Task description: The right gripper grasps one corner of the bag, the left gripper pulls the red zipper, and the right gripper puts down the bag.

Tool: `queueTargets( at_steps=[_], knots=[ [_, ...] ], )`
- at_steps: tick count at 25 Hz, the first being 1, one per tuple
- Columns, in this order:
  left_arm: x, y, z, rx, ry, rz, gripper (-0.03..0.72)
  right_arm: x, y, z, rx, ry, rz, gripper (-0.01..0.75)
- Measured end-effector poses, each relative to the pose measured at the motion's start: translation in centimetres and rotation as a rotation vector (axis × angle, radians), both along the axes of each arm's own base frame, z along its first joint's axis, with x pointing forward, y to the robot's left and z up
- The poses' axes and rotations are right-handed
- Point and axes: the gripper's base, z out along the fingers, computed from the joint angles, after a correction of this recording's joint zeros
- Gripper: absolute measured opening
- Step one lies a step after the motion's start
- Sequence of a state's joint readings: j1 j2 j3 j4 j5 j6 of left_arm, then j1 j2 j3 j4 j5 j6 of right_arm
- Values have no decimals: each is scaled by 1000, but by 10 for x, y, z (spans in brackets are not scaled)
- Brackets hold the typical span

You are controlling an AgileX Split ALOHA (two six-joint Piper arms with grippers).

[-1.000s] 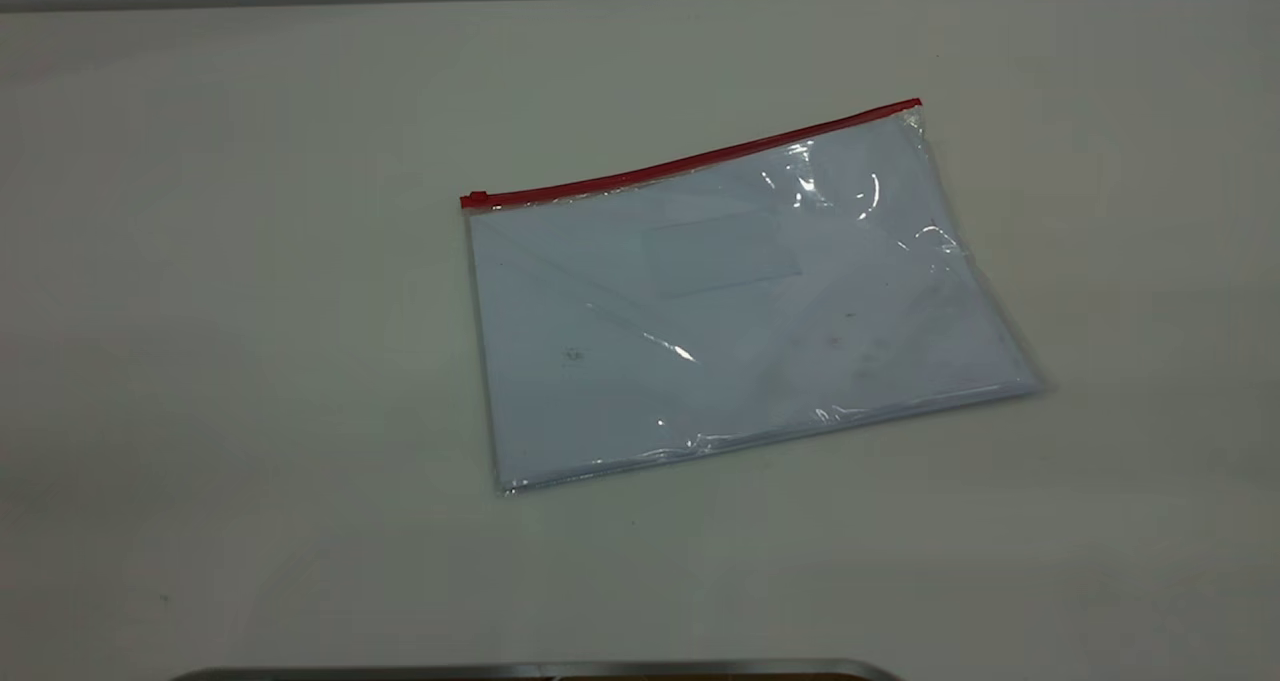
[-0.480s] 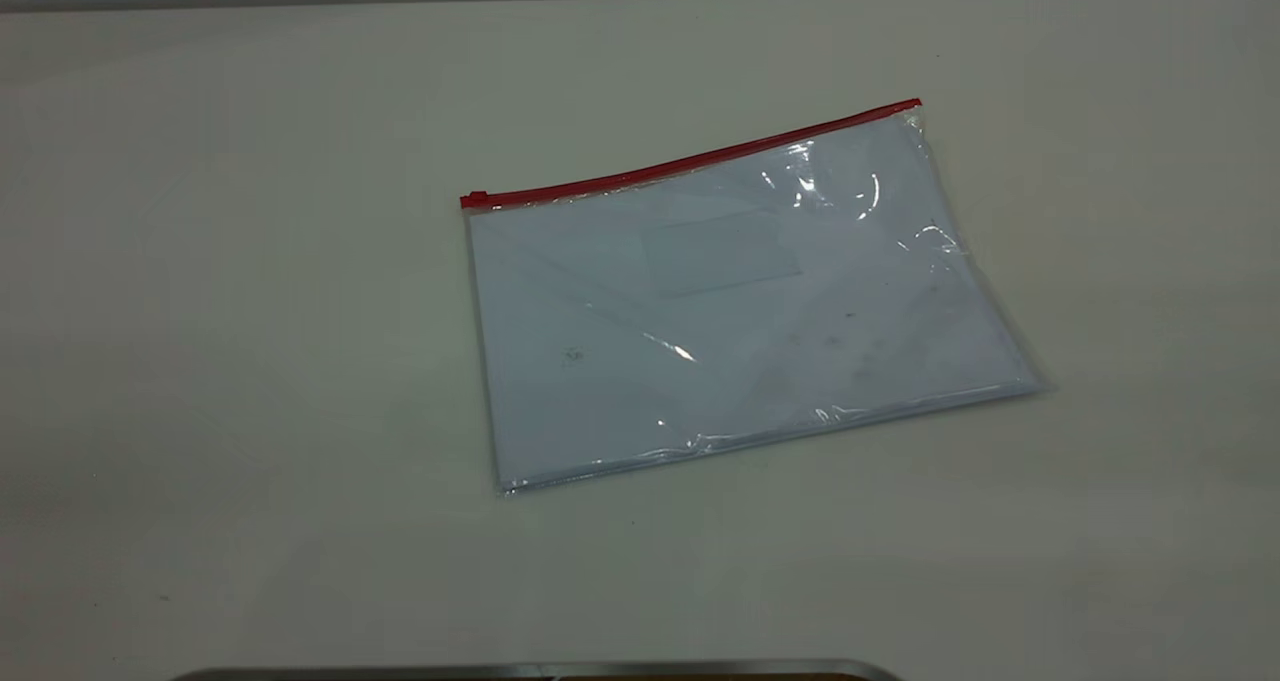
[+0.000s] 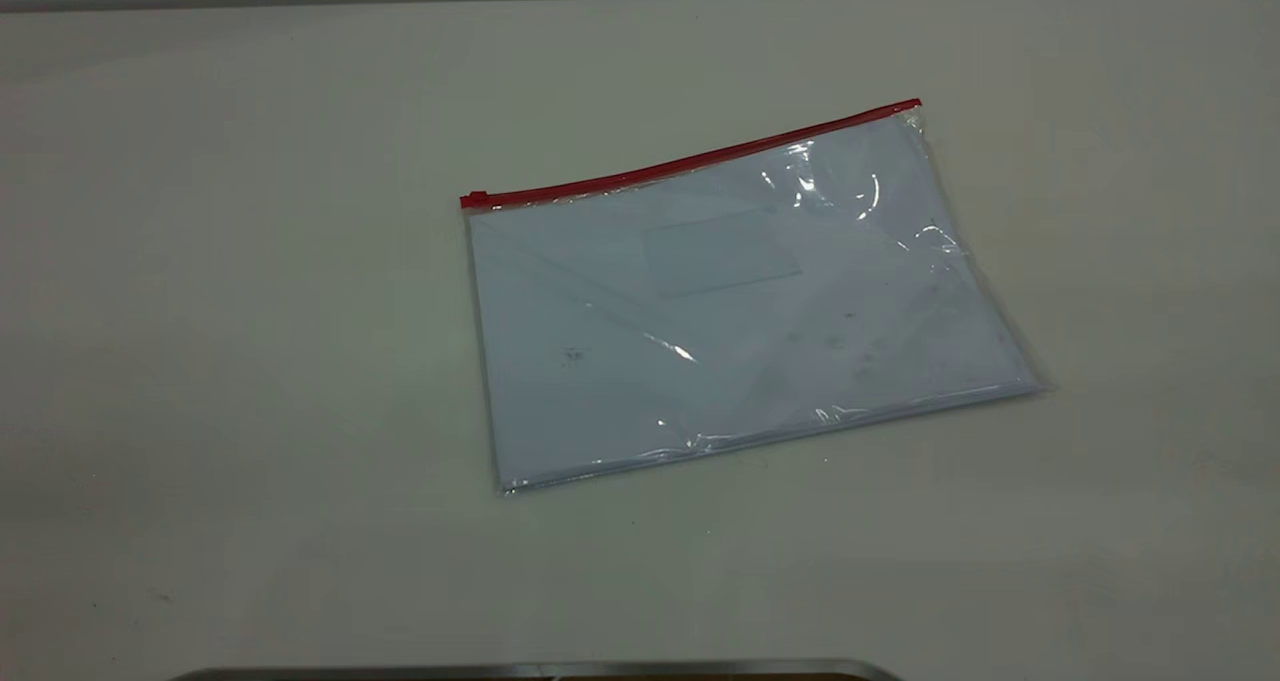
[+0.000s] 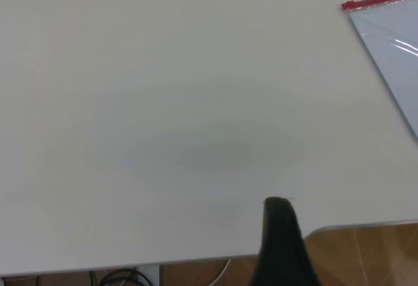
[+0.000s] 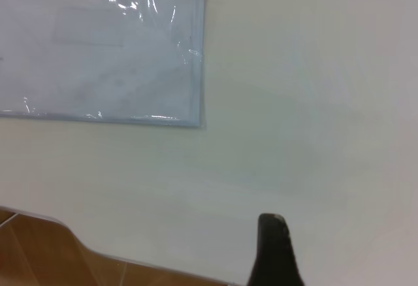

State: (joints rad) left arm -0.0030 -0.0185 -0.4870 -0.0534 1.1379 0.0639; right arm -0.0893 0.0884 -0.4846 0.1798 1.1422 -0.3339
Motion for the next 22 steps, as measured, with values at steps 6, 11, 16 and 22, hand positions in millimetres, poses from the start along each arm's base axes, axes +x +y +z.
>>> queueTargets(
  at_steps=[6, 11, 16, 22],
  knots=[
    [0, 0, 0, 0, 1, 0, 586, -12, 0, 0, -12, -80, 24, 578],
    [0, 0, 0, -1, 1, 0, 586, -15, -4, -1, 30, -93, -52, 578],
    [0, 0, 0, -1, 1, 0, 586, -15, -9, -1, 51, -89, -109, 578],
    [0, 0, 0, -1, 1, 0, 586, -15, -10, -1, 60, -90, -102, 578]
  ],
)
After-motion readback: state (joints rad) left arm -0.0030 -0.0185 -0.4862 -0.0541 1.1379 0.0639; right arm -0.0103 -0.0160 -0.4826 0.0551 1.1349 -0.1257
